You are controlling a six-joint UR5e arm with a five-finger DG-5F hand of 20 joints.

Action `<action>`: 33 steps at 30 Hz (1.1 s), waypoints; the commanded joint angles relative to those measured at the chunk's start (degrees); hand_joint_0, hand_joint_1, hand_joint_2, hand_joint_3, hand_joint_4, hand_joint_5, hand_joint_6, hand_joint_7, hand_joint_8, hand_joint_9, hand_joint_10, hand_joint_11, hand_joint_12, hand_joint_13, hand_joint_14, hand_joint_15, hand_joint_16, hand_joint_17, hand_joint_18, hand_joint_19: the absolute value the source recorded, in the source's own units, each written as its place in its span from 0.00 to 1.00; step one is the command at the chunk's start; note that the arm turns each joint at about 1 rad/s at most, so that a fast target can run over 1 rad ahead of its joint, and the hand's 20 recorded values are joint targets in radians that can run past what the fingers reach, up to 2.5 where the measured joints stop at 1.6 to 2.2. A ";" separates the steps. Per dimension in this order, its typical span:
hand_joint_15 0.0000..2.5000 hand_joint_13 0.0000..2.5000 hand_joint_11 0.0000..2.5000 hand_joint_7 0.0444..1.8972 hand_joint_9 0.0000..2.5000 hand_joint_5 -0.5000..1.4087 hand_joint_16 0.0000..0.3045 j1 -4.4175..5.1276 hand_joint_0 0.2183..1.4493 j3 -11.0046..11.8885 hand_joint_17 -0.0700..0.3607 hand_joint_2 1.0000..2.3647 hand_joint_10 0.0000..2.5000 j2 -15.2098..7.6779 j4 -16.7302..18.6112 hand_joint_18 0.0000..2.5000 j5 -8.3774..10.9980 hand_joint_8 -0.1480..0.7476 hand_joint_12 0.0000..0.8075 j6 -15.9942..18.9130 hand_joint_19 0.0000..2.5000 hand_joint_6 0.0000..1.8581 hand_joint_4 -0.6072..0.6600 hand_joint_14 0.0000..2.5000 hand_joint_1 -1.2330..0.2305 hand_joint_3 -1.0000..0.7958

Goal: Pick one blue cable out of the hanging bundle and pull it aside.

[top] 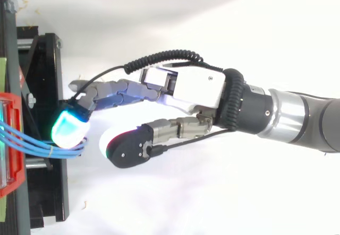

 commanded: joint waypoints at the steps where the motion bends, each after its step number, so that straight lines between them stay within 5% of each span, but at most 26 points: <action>1: 0.00 0.07 0.00 0.42 0.20 0.17 0.24 0.35 0.21 0.29 0.54 0.00 0.00 -0.16 3.05 0.13 0.24 0.55 0.51 -1.83 0.06 0.27 0.78 0.00 0.55 0.28; 8: 0.00 0.08 0.01 0.42 0.21 0.17 0.24 0.35 0.21 0.90 0.54 0.00 0.00 -0.25 3.31 0.14 0.24 0.55 0.51 -2.98 0.06 0.27 0.79 0.00 0.55 0.28; 13: 0.00 0.08 0.01 0.43 0.21 0.17 0.24 0.35 0.21 3.01 0.54 0.00 0.00 -3.41 4.02 0.14 0.15 0.55 0.51 -1.31 0.07 0.27 0.80 0.00 0.55 0.28; 21: 0.01 0.10 0.01 0.44 0.22 0.18 0.23 0.44 0.22 4.15 0.53 0.00 0.00 -3.59 4.11 0.16 0.15 0.56 0.50 -1.48 0.08 0.27 0.81 0.00 0.54 0.29; 26: 0.01 0.11 0.02 0.44 0.23 0.18 0.23 0.44 0.22 7.76 0.53 0.00 0.00 -6.67 4.11 0.17 -0.11 0.56 0.51 -1.13 0.08 0.27 0.81 0.00 0.54 0.29; 33: 0.02 0.12 0.03 0.45 0.24 0.18 0.23 0.44 0.22 8.11 0.52 0.00 0.00 -7.19 3.93 0.18 -0.11 0.56 0.50 -0.52 0.08 0.27 0.81 0.00 0.53 0.29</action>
